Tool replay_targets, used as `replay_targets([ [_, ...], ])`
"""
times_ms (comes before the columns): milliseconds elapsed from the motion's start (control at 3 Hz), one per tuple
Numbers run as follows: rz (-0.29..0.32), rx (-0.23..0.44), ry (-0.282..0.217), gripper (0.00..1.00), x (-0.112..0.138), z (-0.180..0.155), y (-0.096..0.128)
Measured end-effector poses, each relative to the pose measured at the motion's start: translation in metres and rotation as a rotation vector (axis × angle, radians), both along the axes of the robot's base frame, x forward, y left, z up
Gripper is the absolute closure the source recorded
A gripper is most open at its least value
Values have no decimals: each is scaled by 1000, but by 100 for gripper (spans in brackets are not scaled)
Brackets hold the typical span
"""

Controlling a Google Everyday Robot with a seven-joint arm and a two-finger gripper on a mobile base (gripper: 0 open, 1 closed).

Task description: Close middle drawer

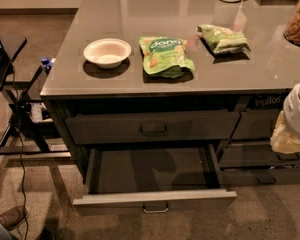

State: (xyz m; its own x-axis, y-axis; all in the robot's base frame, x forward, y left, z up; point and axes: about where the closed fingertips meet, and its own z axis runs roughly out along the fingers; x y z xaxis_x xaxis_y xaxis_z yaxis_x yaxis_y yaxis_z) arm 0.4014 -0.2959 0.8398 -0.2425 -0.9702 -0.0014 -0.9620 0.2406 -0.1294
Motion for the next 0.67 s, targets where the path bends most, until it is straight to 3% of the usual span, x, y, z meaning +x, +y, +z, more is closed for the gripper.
replay_targets([
  [333, -7, 27, 31, 100, -5, -23, 3],
  [667, -6, 36, 68, 100, -13, -80, 14],
])
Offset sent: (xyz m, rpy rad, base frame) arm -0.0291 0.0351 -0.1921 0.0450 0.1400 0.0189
